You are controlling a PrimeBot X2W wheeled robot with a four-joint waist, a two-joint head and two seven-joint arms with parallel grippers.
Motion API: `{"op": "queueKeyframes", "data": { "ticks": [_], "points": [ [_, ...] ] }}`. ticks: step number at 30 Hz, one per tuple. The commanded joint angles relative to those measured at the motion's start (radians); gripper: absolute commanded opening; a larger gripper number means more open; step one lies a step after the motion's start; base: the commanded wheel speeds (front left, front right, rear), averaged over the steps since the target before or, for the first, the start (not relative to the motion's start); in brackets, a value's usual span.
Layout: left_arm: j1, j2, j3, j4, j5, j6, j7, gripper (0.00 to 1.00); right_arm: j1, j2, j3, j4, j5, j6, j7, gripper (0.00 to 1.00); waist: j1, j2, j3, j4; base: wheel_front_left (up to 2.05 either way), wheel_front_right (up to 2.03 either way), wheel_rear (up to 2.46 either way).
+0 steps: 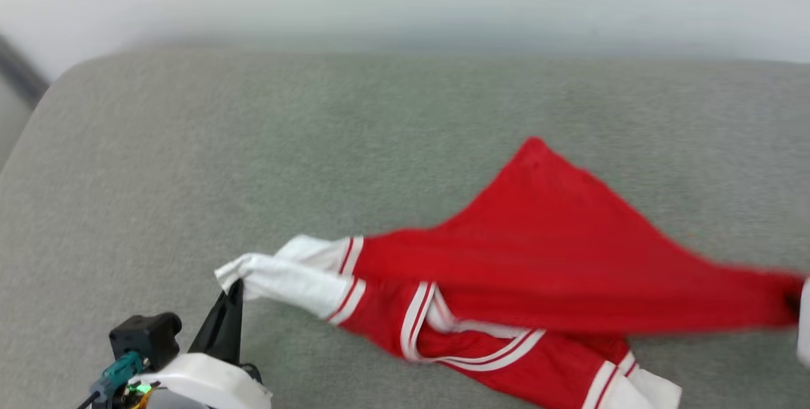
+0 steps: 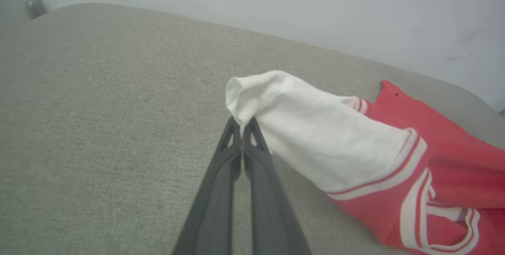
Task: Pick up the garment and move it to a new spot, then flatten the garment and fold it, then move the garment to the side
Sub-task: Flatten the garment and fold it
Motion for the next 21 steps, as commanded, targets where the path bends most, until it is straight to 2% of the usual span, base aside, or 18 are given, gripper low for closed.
{"op": "queueKeyframes", "data": {
  "ticks": [1,4,5,6,7,8,9,10,11,14,15,16,17,18,21],
  "points": [
    [0.031,0.007,0.006,0.0,-0.01,0.009,0.003,0.0,0.114,0.038,-0.022,-0.041,0.007,-0.001,0.015,0.0,0.0002,0.0,-0.061,-0.062,0.0,0.0,0.0],
    [0.053,0.014,0.012,-0.001,-0.02,0.019,0.009,0.0,0.271,0.096,-0.043,-0.087,0.01,-0.001,0.032,0.0,0.0002,0.0,-0.082,-0.084,0.0,0.0,0.0],
    [0.053,0.014,0.012,-0.001,-0.02,0.019,0.009,0.0,0.271,0.096,-0.043,-0.087,0.01,-0.001,0.032,0.0,0.0002,0.0,-0.082,-0.084,0.0,0.0,0.0],
    [0.064,0.016,0.014,0.0,-0.025,0.025,0.011,0.0,0.359,0.149,-0.053,-0.098,0.016,-0.001,0.038,0.0,0.0002,0.0,-0.091,-0.095,0.0,0.0,0.0],
    [0.067,0.016,0.014,0.004,-0.028,0.024,0.013,0.0,0.398,0.168,-0.052,-0.1,0.014,-0.001,0.041,0.0,0.0002,0.0,-0.096,-0.1,0.0,0.0,0.0],
    [0.067,0.017,0.015,0.004,-0.03,0.025,0.014,0.0,0.425,0.195,-0.054,-0.1,0.023,-0.001,0.039,0.13,0.0002,0.0,-0.097,-0.104,0.0,0.0,0.0],
    [0.066,0.018,0.014,0.007,-0.03,0.026,0.016,0.0,0.441,0.215,-0.054,-0.102,0.025,-0.001,0.027,0.4,0.0002,0.0,-0.101,-0.109,0.0,0.0,0.0],
    [0.066,0.018,0.014,0.007,-0.03,0.026,0.016,0.0,0.441,0.215,-0.054,-0.102,0.025,-0.001,0.027,0.4,0.0002,0.0,-0.101,-0.109,0.0,0.0,0.0],
    [0.07,0.019,0.014,0.008,-0.031,0.028,0.018,0.0,0.468,0.236,-0.046,-0.108,0.031,-0.001,-0.001,1.0,0.0002,0.0,-0.105,-0.118,0.0,0.0,0.0],
    [0.076,0.022,0.014,0.007,-0.035,0.032,0.023,0.0,0.457,0.24,-0.04,-0.136,0.039,-0.001,-0.116,1.0,0.0002,0.0,-0.109,-0.129,0.0,0.0,0.0],
    [0.076,0.022,0.014,0.007,-0.035,0.032,0.023,0.0,0.457,0.24,-0.04,-0.136,0.039,-0.001,-0.116,1.0,0.0002,0.0,-0.109,-0.129,0.0,0.0,0.0],
    [0.075,0.023,0.013,0.005,-0.034,0.033,0.027,0.0,0.427,0.225,-0.042,-0.151,0.028,-0.001,-0.228,1.0,0.0002,0.0,-0.108,-0.133,0.0,0.0,0.0],
    [0.073,0.025,0.013,0.005,-0.034,0.034,0.027,0.0,0.407,0.225,-0.049,-0.152,0.026,-0.001,-0.289,1.0,0.0002,0.0,-0.106,-0.134,0.0,0.0,0.0],
    [0.073,0.025,0.013,0.005,-0.034,0.034,0.027,0.0,0.407,0.225,-0.049,-0.152,0.026,-0.001,-0.289,1.0,0.0002,0.0,-0.106,-0.134,0.0,0.0,0.0],
    [0.055,0.028,0.01,0.001,-0.028,0.031,0.031,0.0,0.345,0.228,-0.06,-0.135,0.028,-0.001,-0.469,1.0,0.0002,0.0,-0.098,-0.131,0.0,0.0,0.0]
  ]
}}
